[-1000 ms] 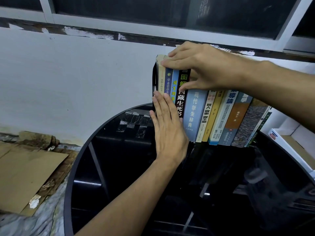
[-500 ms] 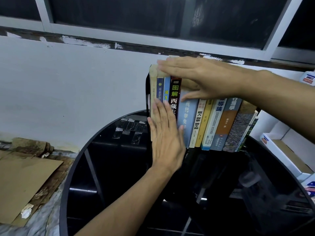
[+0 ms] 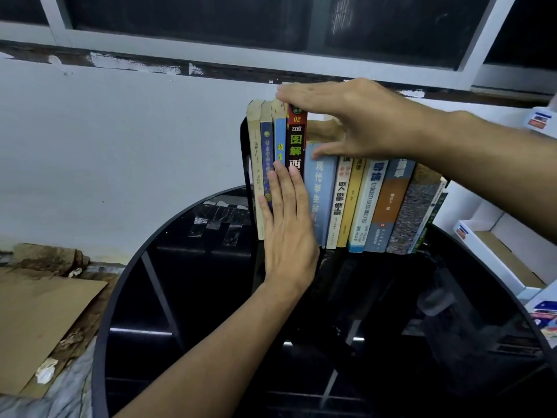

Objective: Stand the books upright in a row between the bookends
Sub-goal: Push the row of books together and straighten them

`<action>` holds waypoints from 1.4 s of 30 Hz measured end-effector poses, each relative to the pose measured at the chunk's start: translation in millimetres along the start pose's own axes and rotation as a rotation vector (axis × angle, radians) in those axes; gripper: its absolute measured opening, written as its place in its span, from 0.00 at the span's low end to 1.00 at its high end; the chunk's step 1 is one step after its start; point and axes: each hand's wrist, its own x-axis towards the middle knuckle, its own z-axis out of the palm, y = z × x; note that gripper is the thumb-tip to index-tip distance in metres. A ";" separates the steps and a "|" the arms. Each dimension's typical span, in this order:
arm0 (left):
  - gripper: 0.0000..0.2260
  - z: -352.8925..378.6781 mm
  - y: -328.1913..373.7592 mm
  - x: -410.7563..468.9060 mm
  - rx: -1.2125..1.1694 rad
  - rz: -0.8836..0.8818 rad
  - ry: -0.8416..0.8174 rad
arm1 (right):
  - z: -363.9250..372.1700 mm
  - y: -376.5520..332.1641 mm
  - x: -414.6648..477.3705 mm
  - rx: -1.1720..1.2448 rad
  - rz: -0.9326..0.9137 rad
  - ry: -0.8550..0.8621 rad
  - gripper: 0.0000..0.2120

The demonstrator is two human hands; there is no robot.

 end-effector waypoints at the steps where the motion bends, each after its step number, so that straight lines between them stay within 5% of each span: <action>1: 0.44 0.1 0.1 0.4 0.005 -0.001 0.004 | 0.5 0.4 -0.1 -0.003 -0.003 0.004 0.45; 13: 0.45 0.8 0.8 2.3 0.024 -0.002 -0.007 | 1.5 -0.6 -2.7 -0.005 0.010 0.029 0.45; 22: 0.40 -5.5 5.6 1.4 -0.046 -0.004 -0.079 | -10.4 16.2 -19.0 -0.009 0.018 -0.152 0.52; 42: 0.42 -0.8 6.2 4.7 -0.050 -0.009 -0.063 | -2.9 17.5 -25.7 -0.011 0.075 -0.072 0.51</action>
